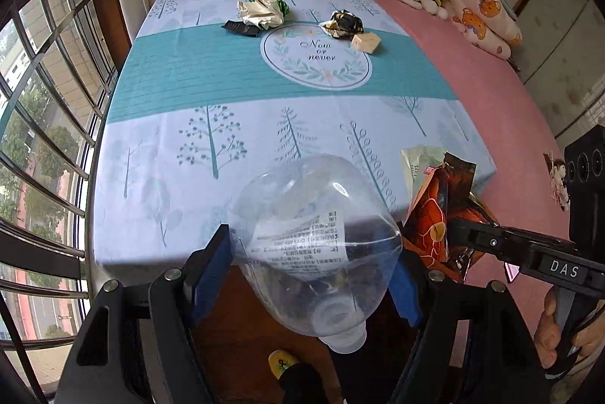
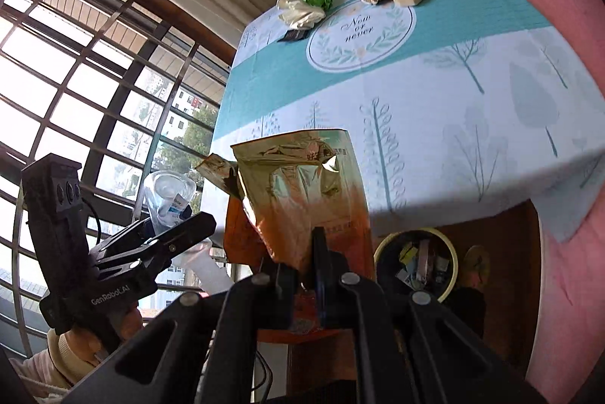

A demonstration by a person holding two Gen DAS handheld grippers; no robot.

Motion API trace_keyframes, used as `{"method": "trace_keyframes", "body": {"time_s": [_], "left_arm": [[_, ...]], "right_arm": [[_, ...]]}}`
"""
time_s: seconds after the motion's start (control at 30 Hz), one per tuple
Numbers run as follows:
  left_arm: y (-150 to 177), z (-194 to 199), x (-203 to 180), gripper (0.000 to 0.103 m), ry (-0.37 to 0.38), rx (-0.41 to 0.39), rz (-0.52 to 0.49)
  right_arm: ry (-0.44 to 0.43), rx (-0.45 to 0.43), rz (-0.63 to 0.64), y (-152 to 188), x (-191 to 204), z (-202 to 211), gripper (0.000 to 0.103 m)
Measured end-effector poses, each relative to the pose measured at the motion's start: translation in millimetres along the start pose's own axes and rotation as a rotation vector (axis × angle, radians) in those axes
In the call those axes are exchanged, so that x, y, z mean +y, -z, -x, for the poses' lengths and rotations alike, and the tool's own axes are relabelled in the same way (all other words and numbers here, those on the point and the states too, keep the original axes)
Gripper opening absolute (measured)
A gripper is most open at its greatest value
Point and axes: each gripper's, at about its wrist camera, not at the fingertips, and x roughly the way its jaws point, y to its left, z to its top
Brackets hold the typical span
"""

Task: Collect trash
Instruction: 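Carry the orange packet and plastic bottle down over the blue bin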

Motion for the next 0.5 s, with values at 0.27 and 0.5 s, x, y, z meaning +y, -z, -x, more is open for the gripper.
{"method": "trace_keyframes", "body": {"time_s": [0.27,0.5], "left_arm": [[58.8,-12.7,-4.1,0.073,0.035,0.057,-0.040],[106.4,-71.1,-13.7,0.073,0.076,0.145,-0.041]], "right_arm": [[0.053,0.102,-0.023,55.9,-5.3,-23.4,0.007],[0.087,0.188,-0.098,102.7,-51.2,-79.3,0.007]]}}
